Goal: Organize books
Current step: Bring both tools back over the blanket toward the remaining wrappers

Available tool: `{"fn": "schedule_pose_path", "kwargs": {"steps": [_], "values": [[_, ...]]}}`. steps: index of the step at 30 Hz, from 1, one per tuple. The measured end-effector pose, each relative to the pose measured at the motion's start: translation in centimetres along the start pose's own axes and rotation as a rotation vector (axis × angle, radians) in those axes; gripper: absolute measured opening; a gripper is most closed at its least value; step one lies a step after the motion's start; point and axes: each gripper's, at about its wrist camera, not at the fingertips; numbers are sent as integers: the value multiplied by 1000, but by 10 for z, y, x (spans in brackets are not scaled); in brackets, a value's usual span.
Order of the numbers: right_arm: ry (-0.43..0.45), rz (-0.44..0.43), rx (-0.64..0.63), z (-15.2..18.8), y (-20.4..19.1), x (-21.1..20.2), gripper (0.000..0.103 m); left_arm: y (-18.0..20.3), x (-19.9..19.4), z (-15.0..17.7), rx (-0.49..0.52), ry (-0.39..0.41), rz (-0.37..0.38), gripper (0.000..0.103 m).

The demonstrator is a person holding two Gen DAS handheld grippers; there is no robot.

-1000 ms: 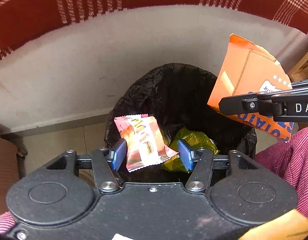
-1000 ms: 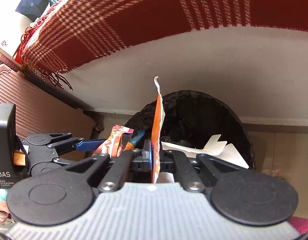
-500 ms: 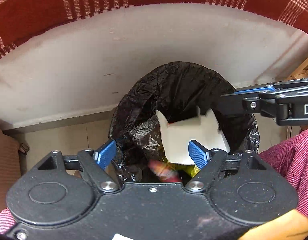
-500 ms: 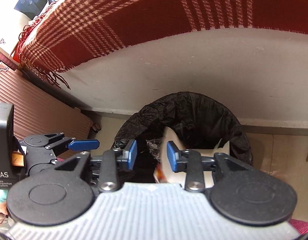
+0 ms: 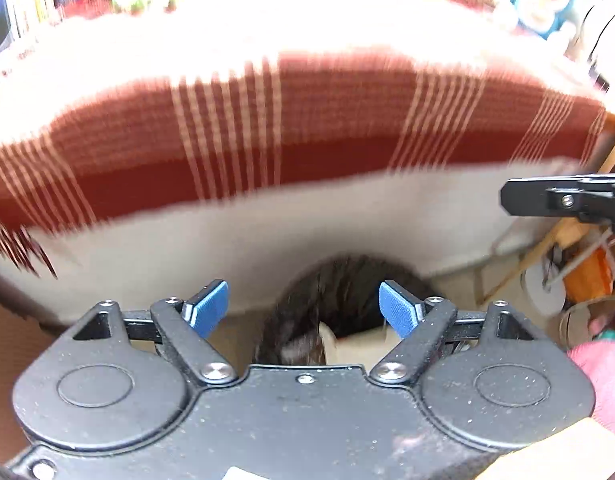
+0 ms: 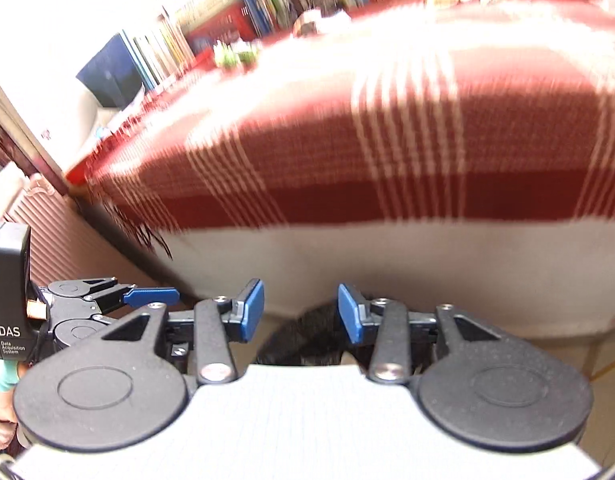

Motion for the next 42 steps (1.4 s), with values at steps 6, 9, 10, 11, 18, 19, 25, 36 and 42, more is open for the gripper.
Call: {"fn": "schedule_pose_path", "kwargs": {"steps": [6, 9, 10, 11, 18, 19, 25, 36, 42], "values": [[225, 81, -4, -32, -10, -91, 71, 27, -85, -32, 107, 210, -38, 91], [330, 144, -12, -41, -14, -132, 78, 28, -119, -44, 89, 295, -55, 95], [383, 183, -23, -46, -17, -152, 82, 26, -126, -47, 77, 311, -56, 95], [383, 183, -23, -46, -17, -152, 85, 23, -132, -50, 69, 324, -54, 96], [482, 232, -14, -83, -4, -152, 95, -14, -146, -77, 60, 452, -89, 98], [491, 236, -10, -88, -1, -146, 95, -19, -142, -82, 65, 469, -92, 99], [546, 289, 15, -122, 21, -85, 97, -43, -81, -137, 96, 497, -72, 99], [515, 342, 10, -183, 57, -23, 97, -59, -10, -209, 88, 467, -159, 100], [477, 423, -10, -217, 72, 15, 97, -104, 31, -250, -72, 438, -208, 100]]}}
Point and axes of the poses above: each gripper's, at about its wrist camera, not at the fingertips, and x roughly the way its jaws point, y to its right, z to its underside, and after that the axes turned 11 degrees about z, right-handed
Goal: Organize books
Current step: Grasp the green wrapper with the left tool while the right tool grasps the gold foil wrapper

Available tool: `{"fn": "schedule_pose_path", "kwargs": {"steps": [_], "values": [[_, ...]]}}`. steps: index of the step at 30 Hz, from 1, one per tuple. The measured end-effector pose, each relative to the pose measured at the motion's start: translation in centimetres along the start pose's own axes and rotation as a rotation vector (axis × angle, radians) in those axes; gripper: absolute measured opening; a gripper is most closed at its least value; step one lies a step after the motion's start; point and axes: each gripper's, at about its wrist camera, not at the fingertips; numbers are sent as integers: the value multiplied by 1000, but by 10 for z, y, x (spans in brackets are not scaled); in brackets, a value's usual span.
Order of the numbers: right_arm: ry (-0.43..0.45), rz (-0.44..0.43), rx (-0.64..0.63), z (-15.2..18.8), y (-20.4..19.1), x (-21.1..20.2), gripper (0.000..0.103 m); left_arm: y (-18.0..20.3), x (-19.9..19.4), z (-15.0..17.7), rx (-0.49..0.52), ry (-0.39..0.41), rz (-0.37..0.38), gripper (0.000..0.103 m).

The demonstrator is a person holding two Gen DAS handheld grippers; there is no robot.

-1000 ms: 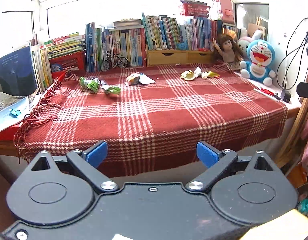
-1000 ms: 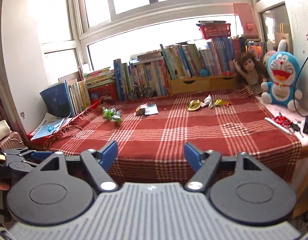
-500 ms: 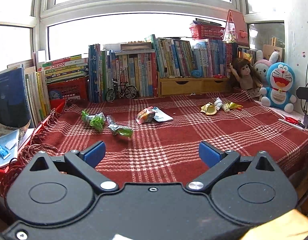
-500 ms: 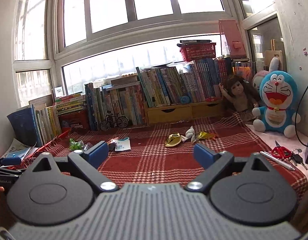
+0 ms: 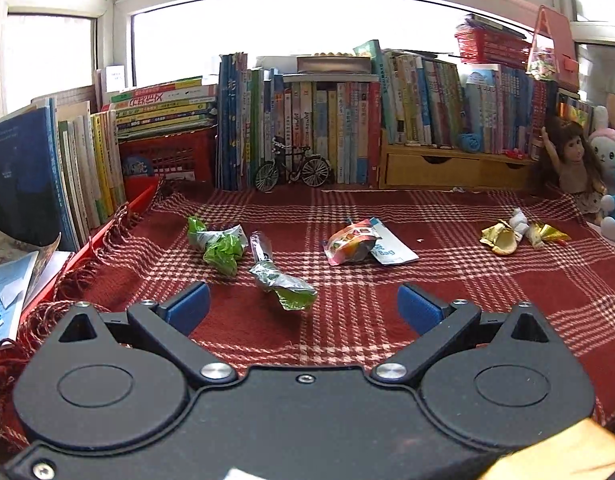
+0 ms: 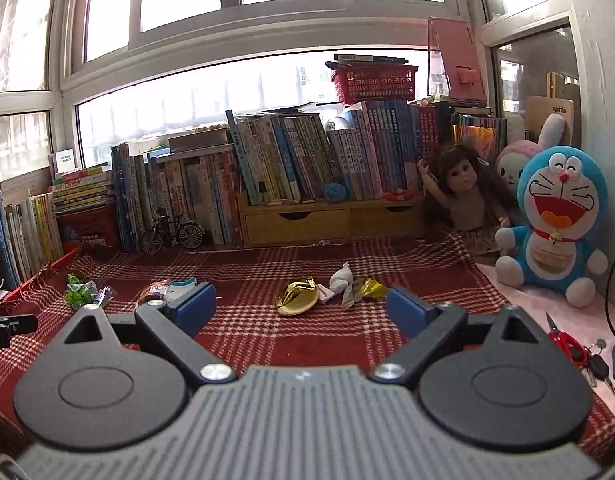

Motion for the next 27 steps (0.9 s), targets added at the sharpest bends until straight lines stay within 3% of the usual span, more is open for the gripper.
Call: {"fn": "schedule_pose_path", "kwargs": {"steps": [7, 10, 14, 17, 22, 27], "values": [[-43, 12, -22, 16, -32, 71, 96, -49, 86, -3, -275, -59, -60, 98], [-51, 8, -22, 19, -39, 85, 96, -49, 113, -1, -254, -55, -88, 97], [-88, 9, 1, 24, -47, 112, 96, -44, 142, 1, -222, -78, -183, 90], [-121, 13, 42, 25, -46, 134, 96, -48, 160, 2, -240, -110, -212, 77], [-194, 48, 10, 25, -57, 183, 96, -56, 172, 6, -265, -147, -166, 25], [-260, 61, 60, 29, -57, 217, 86, -53, 160, 10, -238, -111, -102, 20]]}}
Point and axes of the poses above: each gripper's, at about its wrist camera, not at the fingertips, and x roughly the way its jaws point, y to its right, z to its underside, and after that the axes turned 11 degrees about z, right-handed
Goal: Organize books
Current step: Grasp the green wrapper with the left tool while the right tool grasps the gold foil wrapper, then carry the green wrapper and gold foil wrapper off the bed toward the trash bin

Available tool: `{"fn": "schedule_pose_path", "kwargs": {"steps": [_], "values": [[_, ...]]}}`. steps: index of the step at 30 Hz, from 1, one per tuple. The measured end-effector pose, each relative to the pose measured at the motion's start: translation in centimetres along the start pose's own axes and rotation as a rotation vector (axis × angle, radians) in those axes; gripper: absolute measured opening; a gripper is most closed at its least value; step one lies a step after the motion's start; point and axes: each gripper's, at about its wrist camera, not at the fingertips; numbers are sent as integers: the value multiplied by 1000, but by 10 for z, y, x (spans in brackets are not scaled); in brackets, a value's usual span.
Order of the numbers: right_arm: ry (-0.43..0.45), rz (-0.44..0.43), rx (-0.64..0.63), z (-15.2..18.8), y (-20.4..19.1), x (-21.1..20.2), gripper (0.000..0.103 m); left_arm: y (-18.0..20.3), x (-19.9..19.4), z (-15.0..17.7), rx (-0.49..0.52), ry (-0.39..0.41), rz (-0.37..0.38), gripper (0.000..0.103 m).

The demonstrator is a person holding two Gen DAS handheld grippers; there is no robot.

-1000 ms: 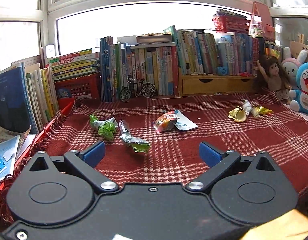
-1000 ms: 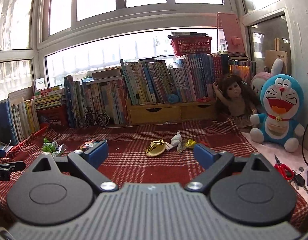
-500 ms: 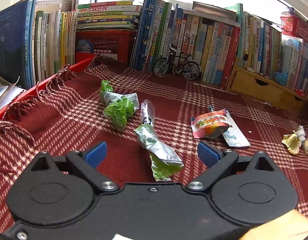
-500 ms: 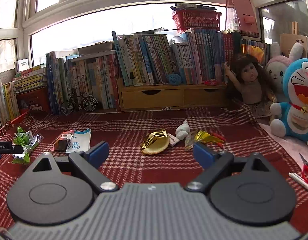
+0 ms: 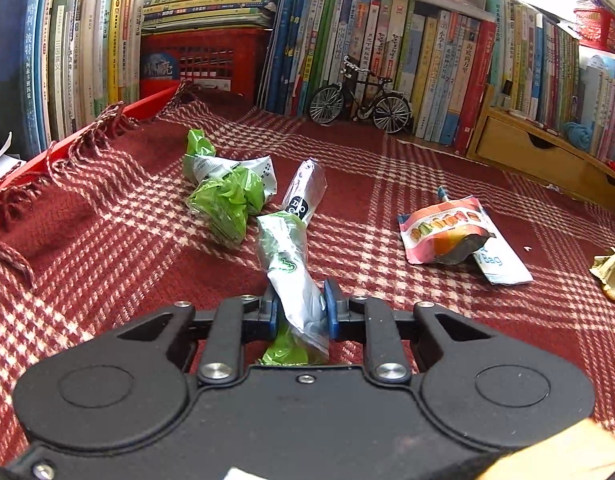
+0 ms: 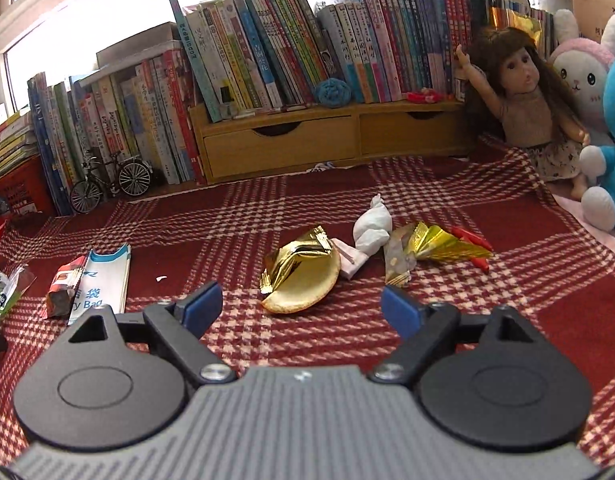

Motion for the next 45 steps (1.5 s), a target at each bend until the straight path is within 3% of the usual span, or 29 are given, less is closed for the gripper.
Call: {"fn": "schedule_pose_path", "kwargs": {"steps": [6, 12, 14, 15, 24, 35, 38, 45], "values": [[-83, 1, 97, -8, 4, 41, 59, 3, -28, 3, 41, 46, 98, 19], [-117, 29, 87, -9, -3, 67, 49, 10, -53, 6, 96, 76, 178, 19], [-116, 4, 91, -10, -4, 65, 31, 12, -59, 7, 105, 77, 196, 19], [-118, -5, 108, -9, -2, 63, 17, 13, -61, 9, 106, 75, 203, 19], [-93, -120, 150, 1, 20, 18, 8, 20, -93, 23, 132, 59, 271, 19], [2, -237, 95, 21, 66, -89, 8, 31, -149, 44, 184, 58, 308, 20], [46, -259, 64, 26, 83, -136, 8, 35, -168, 47, 197, 62, 319, 20], [107, -313, 55, 27, 107, -212, 8, 41, -220, 57, 227, 55, 383, 20]]}}
Point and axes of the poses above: each gripper's, at about its wrist camera, not at the fingertips, and x roughly the way its jaws point, y to its right, z to its underside, and after that the axes turned 11 degrees about z, right-handed
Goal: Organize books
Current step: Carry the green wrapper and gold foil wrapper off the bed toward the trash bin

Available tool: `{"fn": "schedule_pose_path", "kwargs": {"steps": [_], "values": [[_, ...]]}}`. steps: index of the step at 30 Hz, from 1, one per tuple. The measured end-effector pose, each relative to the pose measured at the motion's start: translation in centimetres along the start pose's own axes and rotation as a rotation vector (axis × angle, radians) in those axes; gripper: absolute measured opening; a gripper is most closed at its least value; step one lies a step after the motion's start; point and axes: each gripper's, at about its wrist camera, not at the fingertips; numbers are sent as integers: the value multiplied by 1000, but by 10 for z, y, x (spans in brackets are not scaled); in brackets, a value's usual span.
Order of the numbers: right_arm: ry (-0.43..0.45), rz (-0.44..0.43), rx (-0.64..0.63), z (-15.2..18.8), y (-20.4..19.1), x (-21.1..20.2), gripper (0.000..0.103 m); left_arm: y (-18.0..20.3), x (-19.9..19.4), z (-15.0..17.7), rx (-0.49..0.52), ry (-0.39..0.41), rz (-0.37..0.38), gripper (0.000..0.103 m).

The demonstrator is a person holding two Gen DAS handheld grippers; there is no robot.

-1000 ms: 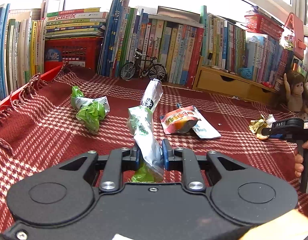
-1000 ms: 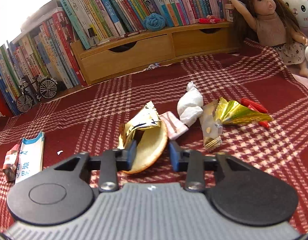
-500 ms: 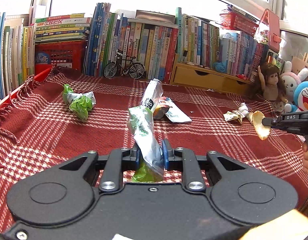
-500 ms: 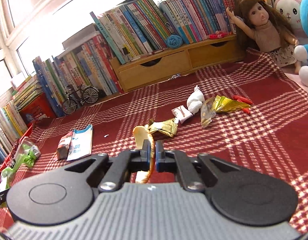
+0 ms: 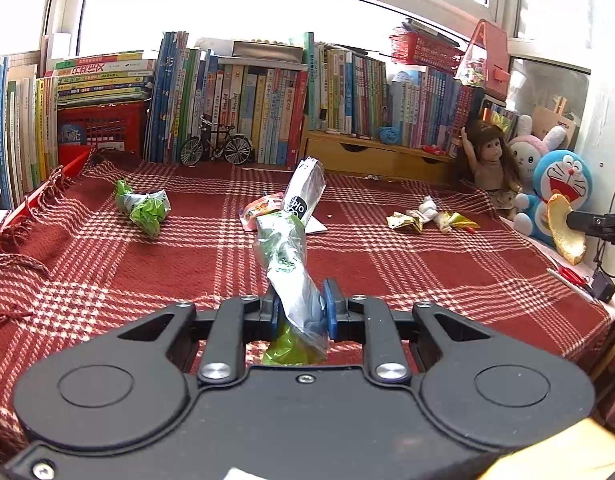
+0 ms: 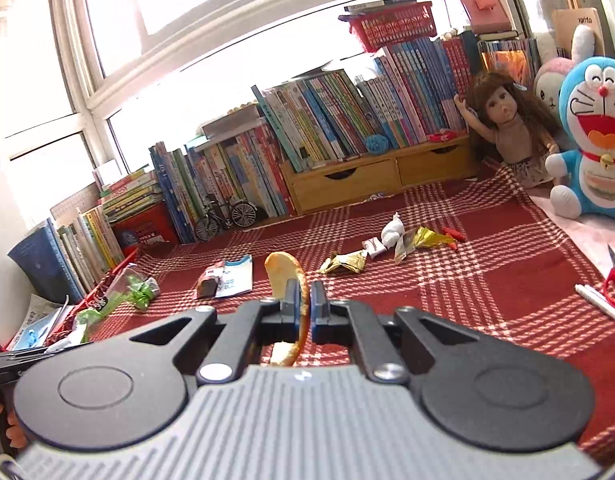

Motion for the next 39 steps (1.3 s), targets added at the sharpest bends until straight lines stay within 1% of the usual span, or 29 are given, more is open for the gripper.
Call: {"fn": "schedule_pose_path", "kwargs": {"steps": [1, 7, 9, 10, 13, 14, 15, 16, 17, 18, 22, 25, 27, 28, 29, 30, 31, 32, 33, 34, 35, 36, 37, 38, 39], "values": [[17, -17, -30, 0, -4, -28, 8, 4, -8, 2, 11, -2, 10, 20], [48, -54, -93, 7, -15, -108, 8, 27, -56, 16, 35, -19, 70, 20], [54, -62, -103, 10, -19, -131, 8, 34, -72, 23, 39, -29, 86, 20], [54, -62, -103, 10, -19, -131, 8, 37, -79, 27, 43, -32, 94, 20], [74, -65, -124, 14, -26, -166, 8, 48, -102, 38, 59, -42, 113, 20], [83, -66, -130, 14, -28, -178, 8, 50, -108, 41, 62, -46, 118, 20], [99, -73, -135, 15, -32, -203, 8, 54, -116, 45, 63, -51, 125, 20], [99, -73, -135, 15, -32, -203, 8, 57, -123, 49, 65, -55, 131, 20], [125, -76, -149, 17, -37, -228, 8, 59, -129, 52, 67, -58, 135, 20], [125, -76, -149, 17, -37, -228, 8, 61, -135, 55, 68, -61, 138, 20], [150, -66, -198, 25, -50, -268, 8, 67, -158, 68, 56, -78, 152, 20], [139, -63, -202, 31, -53, -275, 8, 73, -176, 79, 57, -96, 166, 20], [101, -72, -197, 45, -56, -281, 8, 77, -184, 88, 66, -114, 170, 21], [73, -79, -187, 53, -55, -279, 8, 80, -187, 96, 69, -132, 171, 21], [73, -79, -187, 53, -55, -279, 8, 82, -188, 103, 69, -154, 174, 21], [14, -95, -156, 69, -54, -271, 8, 83, -188, 112, 65, -181, 180, 21], [14, -95, -156, 69, -54, -271, 8, 84, -186, 121, 63, -213, 187, 21], [-45, -97, -142, 92, -54, -256, 8, 85, -183, 132, 58, -244, 189, 21], [-45, -97, -142, 92, -54, -256, 8, 85, -178, 143, 51, -280, 185, 21], [-72, -94, -134, 101, -54, -248, 8, 84, -173, 153, 41, -314, 185, 21], [-151, -105, -84, 129, -52, -225, 8, 83, -166, 163, 29, -346, 188, 21], [-151, -105, -84, 129, -52, -225, 8, 81, -158, 174, 19, -380, 189, 21], [-182, -113, -62, 140, -51, -215, 8, 80, -150, 183, 11, -410, 184, 21], [-259, -126, -13, 171, -50, -187, 8, 79, -142, 192, 3, -428, 173, 21], [-291, -124, -9, 183, -51, -174, 8, 78, -132, 199, 2, -452, 161, 22]]}}
Point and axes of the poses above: each gripper's, at about its wrist camera, not at the fingertips, and x roughly the way its jaws point, y to its right, z to its underside, and after that the axes turned 11 degrees about z, right-handed
